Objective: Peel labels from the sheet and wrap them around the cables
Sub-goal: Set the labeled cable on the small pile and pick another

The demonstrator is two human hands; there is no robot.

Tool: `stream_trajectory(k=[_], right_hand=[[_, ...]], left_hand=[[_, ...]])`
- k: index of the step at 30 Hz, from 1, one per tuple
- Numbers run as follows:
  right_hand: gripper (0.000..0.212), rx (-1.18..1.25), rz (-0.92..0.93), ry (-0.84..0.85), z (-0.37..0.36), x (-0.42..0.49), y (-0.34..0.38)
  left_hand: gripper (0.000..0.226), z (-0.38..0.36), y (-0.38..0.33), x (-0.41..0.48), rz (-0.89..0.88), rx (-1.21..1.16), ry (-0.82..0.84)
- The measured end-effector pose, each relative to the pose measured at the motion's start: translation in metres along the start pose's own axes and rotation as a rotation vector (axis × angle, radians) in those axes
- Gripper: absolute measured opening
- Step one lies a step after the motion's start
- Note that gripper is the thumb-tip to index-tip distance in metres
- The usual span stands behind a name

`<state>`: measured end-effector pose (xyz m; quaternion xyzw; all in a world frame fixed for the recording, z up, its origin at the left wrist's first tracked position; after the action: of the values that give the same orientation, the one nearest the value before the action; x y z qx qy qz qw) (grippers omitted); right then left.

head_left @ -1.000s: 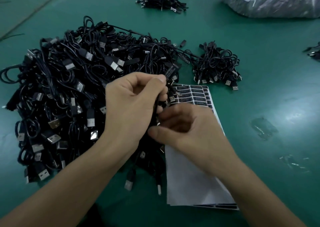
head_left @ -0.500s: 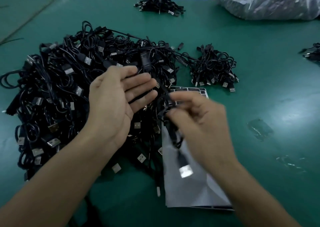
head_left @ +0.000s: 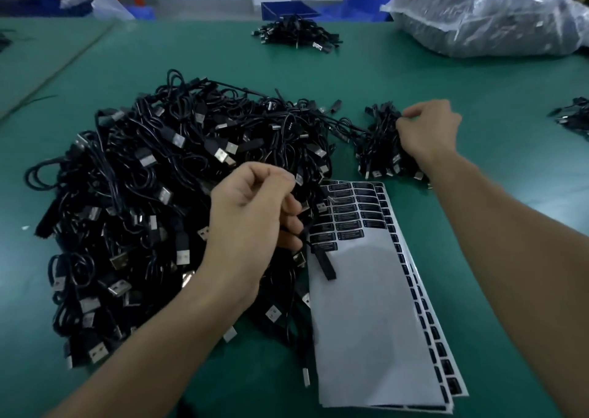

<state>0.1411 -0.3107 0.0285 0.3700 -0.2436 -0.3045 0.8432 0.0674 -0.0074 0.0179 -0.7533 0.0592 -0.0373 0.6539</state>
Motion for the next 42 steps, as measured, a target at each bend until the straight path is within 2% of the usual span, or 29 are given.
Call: stream_trajectory(k=[4,7,9,11,15,18,21,24,28,30,33,36,39,42], right_hand=[[0.035,-0.122,0.125,-0.016,-0.001,-0.01,0.011],[0.031,-0.219,0.31,-0.036,0.003,-0.034,0.036],[0.023,-0.117,0.448,0.075,-0.005,-0.059,0.061],[0.018,0.004,0.529,0.266,-0.019,-0.089,0.086],[0.014,0.062,0.696,0.517,-0.048,-0.142,0.133],[0.026,0.024,0.705,0.605,-0.076,-0.168,0.155],[0.028,-0.015,0.635,0.572,-0.092,-0.177,0.161],[0.018,0.132,0.547,0.59,-0.091,-0.175,0.16],[0.009,0.597,0.385,0.567,-0.053,-0.162,0.153],[0.006,0.795,0.363,0.582,-0.029,-0.16,0.144],[0.008,0.792,0.4,0.627,-0.007,-0.164,0.117],[0.004,0.817,0.365,0.728,0.005,-0.17,0.084],[0.008,0.821,0.356,0.838,0.012,-0.175,0.056],[0.011,0.739,0.342,1.012,0.01,-0.184,0.039]], left_hand=[[0.023,-0.005,0.003,0.0,0.013,0.085,0.077],[0.016,-0.014,0.008,-0.005,0.003,0.234,0.164],[0.017,-0.015,0.01,-0.007,-0.046,0.355,0.178],[0.019,-0.018,0.01,-0.008,-0.118,0.532,0.183],[0.017,-0.026,0.019,-0.013,-0.17,0.891,0.288],[0.015,-0.026,0.024,-0.012,-0.16,0.92,0.32],[0.016,-0.023,0.025,-0.008,-0.16,0.96,0.306],[0.017,-0.021,0.024,-0.005,-0.144,0.903,0.288],[0.018,-0.021,0.02,-0.005,-0.147,0.748,0.281],[0.023,-0.02,0.021,-0.004,-0.068,0.562,0.277],[0.033,-0.015,0.015,-0.001,0.009,0.193,0.199],[0.037,-0.016,0.001,-0.002,-0.05,-0.072,0.206],[0.055,-0.017,-0.009,-0.006,-0.123,-0.193,0.269],[0.06,-0.011,-0.01,-0.005,-0.091,-0.25,0.203]])
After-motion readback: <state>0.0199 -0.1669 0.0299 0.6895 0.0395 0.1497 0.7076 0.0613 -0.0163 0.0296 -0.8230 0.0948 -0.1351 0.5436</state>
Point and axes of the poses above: each hand's wrist, its own x-axis towards the middle knuckle, its own z-axis out of the back of the hand, y = z × x, the point moved 7 cm from there along x, towards the middle knuckle, and after that the axes turned 2 degrees about x, right-handed, at the moved point
